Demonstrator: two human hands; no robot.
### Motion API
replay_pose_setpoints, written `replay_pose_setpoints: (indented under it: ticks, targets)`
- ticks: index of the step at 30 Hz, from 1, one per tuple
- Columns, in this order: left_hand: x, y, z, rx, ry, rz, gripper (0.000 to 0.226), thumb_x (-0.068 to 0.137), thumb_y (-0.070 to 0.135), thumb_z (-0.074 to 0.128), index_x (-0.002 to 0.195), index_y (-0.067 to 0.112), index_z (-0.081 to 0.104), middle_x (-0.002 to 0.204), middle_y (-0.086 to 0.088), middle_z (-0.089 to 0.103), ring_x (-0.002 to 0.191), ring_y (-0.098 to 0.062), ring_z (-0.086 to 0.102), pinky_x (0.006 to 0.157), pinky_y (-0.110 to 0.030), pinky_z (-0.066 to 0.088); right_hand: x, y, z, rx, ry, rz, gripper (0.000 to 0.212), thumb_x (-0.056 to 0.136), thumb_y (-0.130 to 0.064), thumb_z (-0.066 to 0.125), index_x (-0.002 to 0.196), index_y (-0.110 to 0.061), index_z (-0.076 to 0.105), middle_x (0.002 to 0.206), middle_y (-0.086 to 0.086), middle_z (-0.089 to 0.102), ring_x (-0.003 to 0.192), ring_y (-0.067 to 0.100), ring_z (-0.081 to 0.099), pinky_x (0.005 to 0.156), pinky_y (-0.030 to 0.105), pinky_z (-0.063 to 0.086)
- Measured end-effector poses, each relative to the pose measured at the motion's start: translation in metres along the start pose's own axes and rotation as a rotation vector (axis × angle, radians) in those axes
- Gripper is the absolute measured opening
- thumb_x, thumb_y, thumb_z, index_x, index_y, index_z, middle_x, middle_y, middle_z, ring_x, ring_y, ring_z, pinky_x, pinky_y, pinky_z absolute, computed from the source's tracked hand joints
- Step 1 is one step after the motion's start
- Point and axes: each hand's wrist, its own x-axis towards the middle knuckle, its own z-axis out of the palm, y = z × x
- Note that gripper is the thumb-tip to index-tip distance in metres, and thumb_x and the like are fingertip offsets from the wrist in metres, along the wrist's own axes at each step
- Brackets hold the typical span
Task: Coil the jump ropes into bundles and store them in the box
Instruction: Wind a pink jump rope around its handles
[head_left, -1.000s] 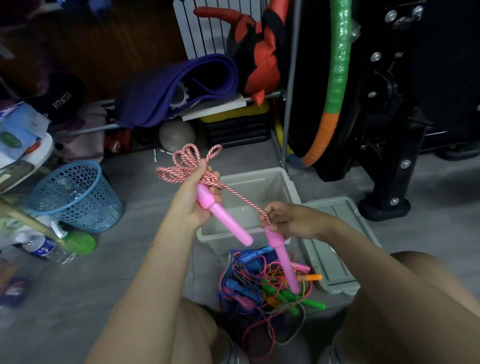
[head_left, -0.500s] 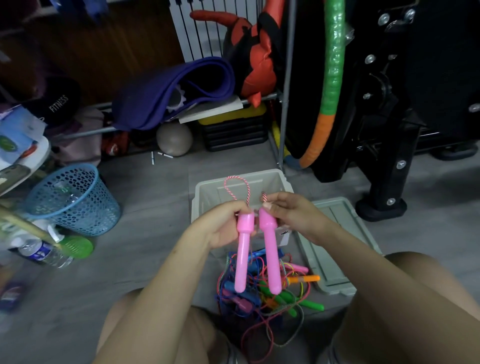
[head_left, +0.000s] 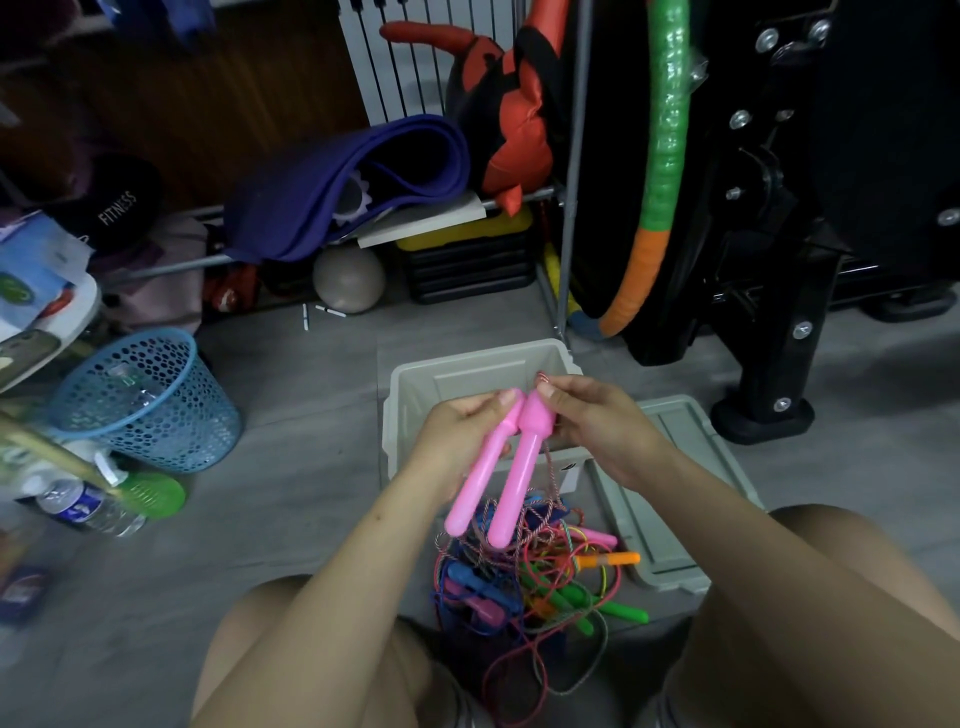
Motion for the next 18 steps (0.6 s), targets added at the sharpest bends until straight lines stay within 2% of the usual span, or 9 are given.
replay_pose_setpoints:
  ticks: [2,5,8,10,12,14,16,18]
  targets:
    - [-0.001,-0.003,0.003,0.093,-0.045,0.054,0.032,0.091,0.025,0.061,0.121,0.017,0.063,0.104,-0.002,0.071,0.085,-0.015,0.068,0.070,-0.029,0.055,0.002,0.000,-0.001,0.024,0.041,-0.012,0.008,0.093,-0.011,0.054,0.094,-0.010,0.061,0.091,0.012,0.065,0.080,0.024,0.064,0.066,0.029,0.058]
    - [-0.004,-0.002,0.004,0.141,-0.168,0.086,0.039,0.093,0.013,0.058,0.131,0.021,0.054,0.118,0.000,0.065,0.093,-0.008,0.066,0.070,-0.022,0.053,0.002,-0.003,-0.003,0.007,0.064,-0.041,0.008,0.094,-0.013,0.054,0.093,-0.011,0.061,0.088,0.009,0.065,0.076,0.021,0.062,0.062,0.027,0.057]
    - [-0.005,-0.001,0.003,0.071,-0.224,0.080,0.046,0.092,0.004,0.057,0.135,0.017,0.048,0.127,-0.005,0.059,0.094,-0.011,0.067,0.072,-0.030,0.057,0.002,0.001,-0.002,-0.056,0.106,-0.060,0.009,0.094,-0.014,0.054,0.093,-0.018,0.062,0.089,0.004,0.065,0.078,0.017,0.060,0.074,0.035,0.054]
    - [-0.005,-0.004,0.006,0.126,-0.195,0.111,0.057,0.091,0.007,0.060,0.143,0.020,0.039,0.136,-0.001,0.052,0.098,-0.011,0.066,0.082,-0.037,0.057,0.002,0.004,0.001,-0.090,0.155,-0.067,0.013,0.095,-0.017,0.052,0.092,-0.023,0.063,0.096,0.003,0.065,0.087,0.019,0.060,0.083,0.040,0.050]
    - [-0.006,-0.007,0.013,0.282,-0.142,0.145,0.071,0.092,0.018,0.061,0.150,0.029,0.022,0.148,0.012,0.035,0.113,-0.012,0.058,0.096,-0.041,0.049,0.001,0.005,0.003,-0.028,0.195,-0.044,0.016,0.096,-0.019,0.050,0.089,-0.020,0.063,0.094,0.004,0.064,0.087,0.020,0.059,0.084,0.039,0.048]
    - [-0.010,-0.006,0.019,0.377,-0.107,0.184,0.068,0.096,0.022,0.054,0.151,0.032,0.014,0.148,0.016,0.029,0.120,-0.008,0.049,0.102,-0.033,0.043,0.001,0.005,0.005,0.084,0.192,0.003,0.019,0.097,-0.021,0.048,0.090,-0.011,0.062,0.086,0.007,0.062,0.078,0.018,0.059,0.076,0.034,0.049]
    - [-0.012,-0.006,0.024,0.399,-0.086,0.211,0.065,0.098,0.023,0.049,0.151,0.030,0.011,0.150,0.012,0.031,0.117,-0.001,0.043,0.092,-0.019,0.040,0.000,0.005,0.007,0.171,0.134,0.033,0.021,0.097,-0.023,0.050,0.100,-0.005,0.060,0.085,0.010,0.063,0.073,0.018,0.062,0.067,0.034,0.053]
    - [-0.011,-0.005,0.026,0.415,-0.064,0.225,0.066,0.099,0.023,0.048,0.152,0.030,0.009,0.152,0.011,0.031,0.116,0.003,0.039,0.082,-0.010,0.037,0.002,0.007,0.006,0.176,0.113,0.039,0.028,0.095,-0.025,0.053,0.111,-0.002,0.057,0.094,0.014,0.063,0.081,0.022,0.062,0.073,0.041,0.055]
